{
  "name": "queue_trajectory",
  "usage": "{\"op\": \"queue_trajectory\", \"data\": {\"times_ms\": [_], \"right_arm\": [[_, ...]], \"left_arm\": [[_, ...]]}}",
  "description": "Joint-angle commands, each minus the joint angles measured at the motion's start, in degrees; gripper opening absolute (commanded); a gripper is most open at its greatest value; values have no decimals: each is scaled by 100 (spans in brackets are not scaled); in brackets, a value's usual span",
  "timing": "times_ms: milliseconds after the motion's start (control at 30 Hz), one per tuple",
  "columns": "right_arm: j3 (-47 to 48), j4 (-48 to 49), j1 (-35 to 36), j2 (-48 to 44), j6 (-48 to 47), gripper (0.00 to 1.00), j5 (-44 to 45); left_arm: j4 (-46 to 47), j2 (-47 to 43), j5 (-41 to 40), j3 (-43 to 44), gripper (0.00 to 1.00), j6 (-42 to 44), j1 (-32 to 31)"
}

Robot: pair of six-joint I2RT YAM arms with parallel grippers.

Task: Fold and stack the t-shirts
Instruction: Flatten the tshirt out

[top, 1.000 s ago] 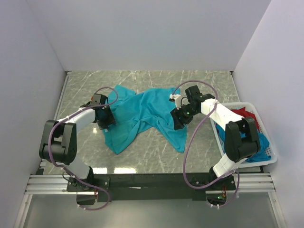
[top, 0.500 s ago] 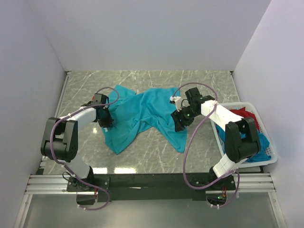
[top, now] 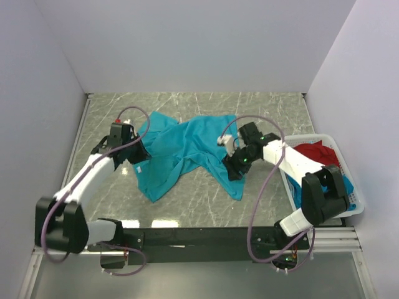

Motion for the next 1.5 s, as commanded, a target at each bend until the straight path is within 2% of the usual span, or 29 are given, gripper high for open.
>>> {"op": "queue_trajectory", "data": {"times_ms": [0,67,167,300,500,567,600,633,700,733,833,867,967,1167,1267,1467], "right_arm": [[-365,-212,727,-383,-418,64,164],[-567,-186,1227,-568,-471,64,322],[-857,-37,1589,-604,-445,64,708],[-814,43,1792,-253,-296,61,1218],[-972,272,1942,108,-252,51,1895],[-998,272,1942,144,-243,41,1974],[-1016,254,1924,65,-225,30,1975],[-1033,263,1907,-5,-199,24,2010],[-1034,175,1749,-311,-260,18,2028],[-990,114,1435,-444,-295,10,1975],[-701,-185,792,-814,-488,1,1738],[-534,-316,408,-858,-532,0,1694],[-349,-423,36,-920,-603,0,1676],[-366,-414,-123,-841,-454,0,1948],[-304,-326,-421,-885,-340,0,2132],[-137,-387,-800,-911,-322,0,2291]], "left_arm": [[-256,-857,625,-144,0,-140,-182],[-336,-1193,932,-345,0,-254,-217],[-283,-1808,1345,-679,0,-500,-288],[-405,-2467,1619,-874,0,-703,-402],[-731,-3057,1926,-812,0,-756,-420],[-810,-3145,2031,-839,0,-747,-428],[-845,-3224,2171,-856,0,-721,-428],[-845,-3268,2242,-891,0,-695,-437],[-784,-3443,2601,-944,0,-651,-455],[-688,-3532,2742,-1014,0,-642,-463],[-591,-3804,3226,-1084,0,-677,-490],[-503,-3866,3349,-1172,0,-703,-490],[-485,-4059,3780,-1339,1,-764,-542],[-1108,-4419,3737,-1375,0,-650,-1060],[-1372,-4796,3964,-1331,1,-782,-1298],[-1715,-5412,4264,-1015,0,-897,-1369]]}}
